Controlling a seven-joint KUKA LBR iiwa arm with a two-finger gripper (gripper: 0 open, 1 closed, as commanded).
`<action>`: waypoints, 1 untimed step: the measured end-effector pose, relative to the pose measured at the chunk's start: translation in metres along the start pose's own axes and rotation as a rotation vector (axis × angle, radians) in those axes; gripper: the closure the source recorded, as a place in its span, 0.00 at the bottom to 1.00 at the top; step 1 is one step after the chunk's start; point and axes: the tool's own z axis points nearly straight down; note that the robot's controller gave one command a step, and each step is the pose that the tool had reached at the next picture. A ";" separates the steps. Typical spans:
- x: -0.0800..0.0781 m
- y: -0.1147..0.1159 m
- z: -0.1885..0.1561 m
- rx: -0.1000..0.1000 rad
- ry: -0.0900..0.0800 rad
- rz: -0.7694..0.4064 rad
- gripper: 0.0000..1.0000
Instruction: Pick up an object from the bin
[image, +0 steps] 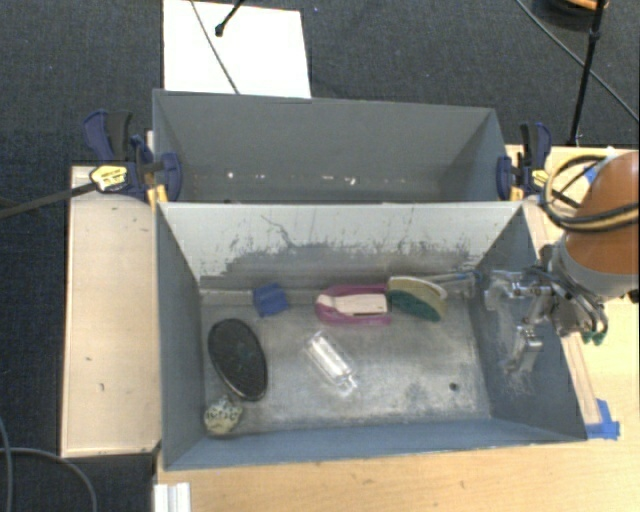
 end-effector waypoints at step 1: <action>-0.050 0.064 0.051 -0.003 -0.002 -0.157 0.00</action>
Offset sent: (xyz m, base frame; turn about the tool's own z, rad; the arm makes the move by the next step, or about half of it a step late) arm 0.0478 0.0624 -0.0503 -0.1602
